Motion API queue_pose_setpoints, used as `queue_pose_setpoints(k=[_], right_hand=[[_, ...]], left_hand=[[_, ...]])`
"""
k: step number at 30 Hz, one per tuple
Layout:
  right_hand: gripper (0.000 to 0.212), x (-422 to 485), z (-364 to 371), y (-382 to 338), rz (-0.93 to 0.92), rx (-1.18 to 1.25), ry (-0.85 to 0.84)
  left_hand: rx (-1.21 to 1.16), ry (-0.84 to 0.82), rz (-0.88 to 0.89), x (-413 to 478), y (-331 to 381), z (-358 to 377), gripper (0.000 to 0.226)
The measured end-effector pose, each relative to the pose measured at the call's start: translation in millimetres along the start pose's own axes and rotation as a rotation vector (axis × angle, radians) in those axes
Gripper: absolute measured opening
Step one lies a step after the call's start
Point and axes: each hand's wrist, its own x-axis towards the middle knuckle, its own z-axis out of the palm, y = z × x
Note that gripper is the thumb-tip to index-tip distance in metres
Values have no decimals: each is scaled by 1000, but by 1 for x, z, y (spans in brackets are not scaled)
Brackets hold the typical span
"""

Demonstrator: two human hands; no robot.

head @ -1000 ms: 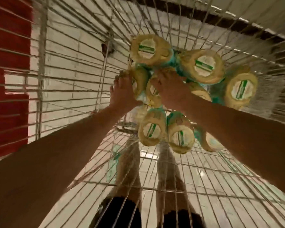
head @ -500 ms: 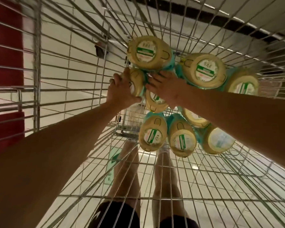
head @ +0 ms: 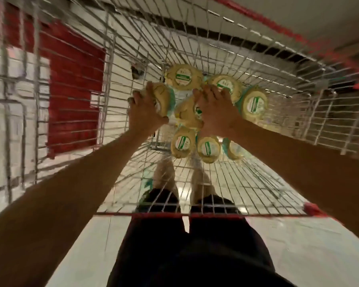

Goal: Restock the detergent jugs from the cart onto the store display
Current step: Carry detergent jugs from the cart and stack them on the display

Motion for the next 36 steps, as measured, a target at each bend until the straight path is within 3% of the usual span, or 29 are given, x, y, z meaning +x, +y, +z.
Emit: queue_pose_setpoints(k=[8, 18, 28, 36], right_hand=[[128, -157, -73, -22, 320, 394, 159], [121, -328, -86, -52, 723, 632, 392], [123, -480, -32, -167, 1235, 879, 673], [121, -615, 57, -270, 1649, 1051, 824]], left_hand=[[-22, 163, 94, -139, 25, -88, 134], [83, 25, 427, -235, 74, -141, 132], [296, -25, 975, -319, 117, -128, 136], [410, -202, 1332, -451, 169, -44, 132]])
